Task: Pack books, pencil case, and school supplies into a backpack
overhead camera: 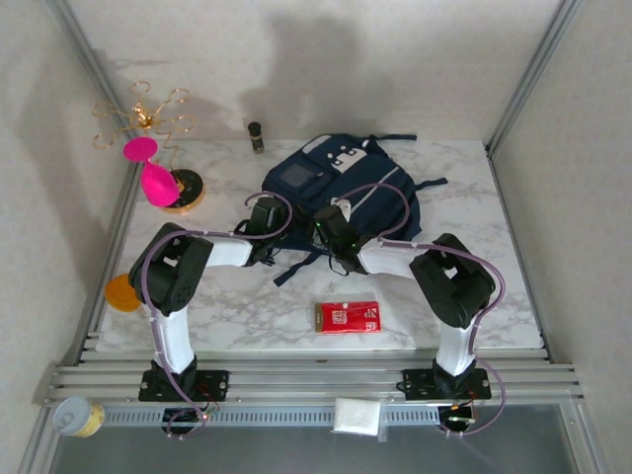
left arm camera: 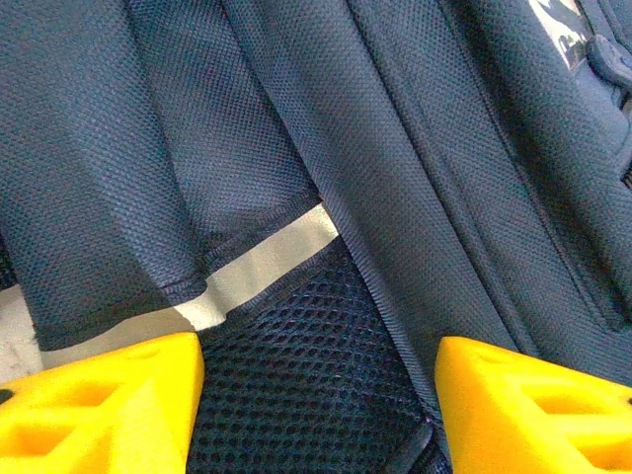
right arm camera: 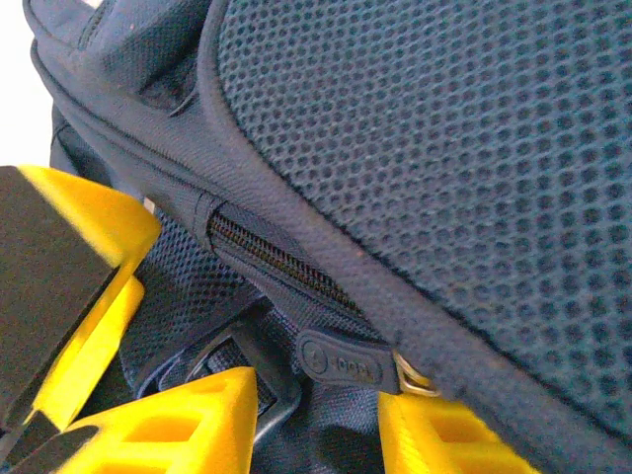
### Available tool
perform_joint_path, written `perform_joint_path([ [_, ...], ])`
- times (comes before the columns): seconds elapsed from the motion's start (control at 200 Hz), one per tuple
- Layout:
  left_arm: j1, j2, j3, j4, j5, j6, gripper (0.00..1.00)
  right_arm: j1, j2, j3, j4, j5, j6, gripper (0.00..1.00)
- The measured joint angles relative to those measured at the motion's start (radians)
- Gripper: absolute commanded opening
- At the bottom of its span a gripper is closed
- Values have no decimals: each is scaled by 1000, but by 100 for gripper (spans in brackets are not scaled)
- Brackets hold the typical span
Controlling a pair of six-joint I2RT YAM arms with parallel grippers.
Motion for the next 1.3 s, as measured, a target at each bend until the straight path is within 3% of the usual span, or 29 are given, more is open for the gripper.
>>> perform_joint_path([
  [0.14, -3, 0, 0, -1, -1, 0, 64, -2, 13, -31, 48, 23, 13, 34],
  [0.345, -8, 0, 0, -2, -18, 0, 64, -4, 24, -60, 109, 61, 2, 14],
  [0.541, -12, 0, 1, -5, -29, -4, 64, -6, -5, -60, 53, 62, -30, 0],
  [1.016, -12, 1, 3, -4, -41, -41, 64, -52, -152, -56, -190, -110, -76, 0],
  [1.297, -12, 1, 3, -4, -41, -42, 65, -54, -54, -5, -211, -119, -65, 29],
])
